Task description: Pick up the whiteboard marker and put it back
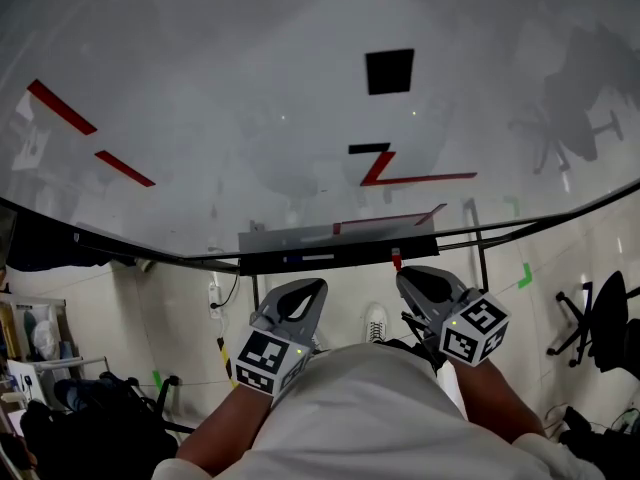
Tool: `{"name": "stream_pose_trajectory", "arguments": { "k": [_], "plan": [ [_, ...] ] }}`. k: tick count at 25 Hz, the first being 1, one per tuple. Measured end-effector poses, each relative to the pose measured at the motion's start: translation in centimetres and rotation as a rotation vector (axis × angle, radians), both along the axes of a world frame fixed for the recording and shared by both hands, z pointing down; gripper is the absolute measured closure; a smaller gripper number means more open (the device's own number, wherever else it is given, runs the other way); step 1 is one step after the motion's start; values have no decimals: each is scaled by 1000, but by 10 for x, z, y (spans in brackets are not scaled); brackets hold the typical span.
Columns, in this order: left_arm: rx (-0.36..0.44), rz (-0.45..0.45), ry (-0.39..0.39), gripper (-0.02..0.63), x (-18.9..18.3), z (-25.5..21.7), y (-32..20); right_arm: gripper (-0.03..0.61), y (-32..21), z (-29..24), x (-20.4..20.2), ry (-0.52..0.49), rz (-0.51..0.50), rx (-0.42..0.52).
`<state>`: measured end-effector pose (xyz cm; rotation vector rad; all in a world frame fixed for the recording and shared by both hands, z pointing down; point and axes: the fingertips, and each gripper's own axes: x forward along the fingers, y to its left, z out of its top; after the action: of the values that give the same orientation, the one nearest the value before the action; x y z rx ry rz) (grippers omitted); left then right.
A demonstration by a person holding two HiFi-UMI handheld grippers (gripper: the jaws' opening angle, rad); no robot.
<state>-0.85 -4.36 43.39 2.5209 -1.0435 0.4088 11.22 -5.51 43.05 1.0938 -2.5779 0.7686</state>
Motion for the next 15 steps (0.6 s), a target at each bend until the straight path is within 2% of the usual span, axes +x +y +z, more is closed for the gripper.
{"name": "stream_pose_trajectory", "arguments": {
  "k": [5,15],
  "plan": [
    [5,-3,5,597,-1,-2,1,540,9,-15,-4,-1,-20,33],
    [13,-4,17,597,-2,-6,2,540,12,-10,-13,24,-60,41]
  ]
}}
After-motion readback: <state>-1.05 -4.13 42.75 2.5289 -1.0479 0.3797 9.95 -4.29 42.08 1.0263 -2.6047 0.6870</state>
